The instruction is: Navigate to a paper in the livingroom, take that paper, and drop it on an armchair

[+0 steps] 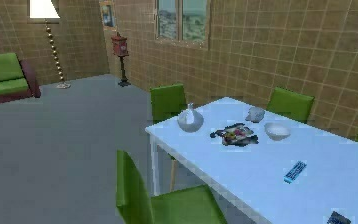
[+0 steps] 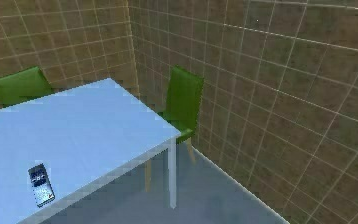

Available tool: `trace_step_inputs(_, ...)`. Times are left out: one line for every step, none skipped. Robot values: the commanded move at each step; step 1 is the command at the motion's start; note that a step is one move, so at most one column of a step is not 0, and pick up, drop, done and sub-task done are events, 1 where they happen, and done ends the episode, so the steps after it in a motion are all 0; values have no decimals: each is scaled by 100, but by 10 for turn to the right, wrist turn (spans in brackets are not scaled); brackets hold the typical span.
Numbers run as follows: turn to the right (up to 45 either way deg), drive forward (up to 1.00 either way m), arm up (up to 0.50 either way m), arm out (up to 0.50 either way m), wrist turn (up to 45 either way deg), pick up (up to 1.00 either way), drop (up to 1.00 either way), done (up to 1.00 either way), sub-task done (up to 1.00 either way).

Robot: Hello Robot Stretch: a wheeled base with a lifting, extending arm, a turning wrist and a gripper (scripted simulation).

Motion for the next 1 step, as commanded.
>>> trace_step_inputs(210,0,0,0,0,0,0,0,0)
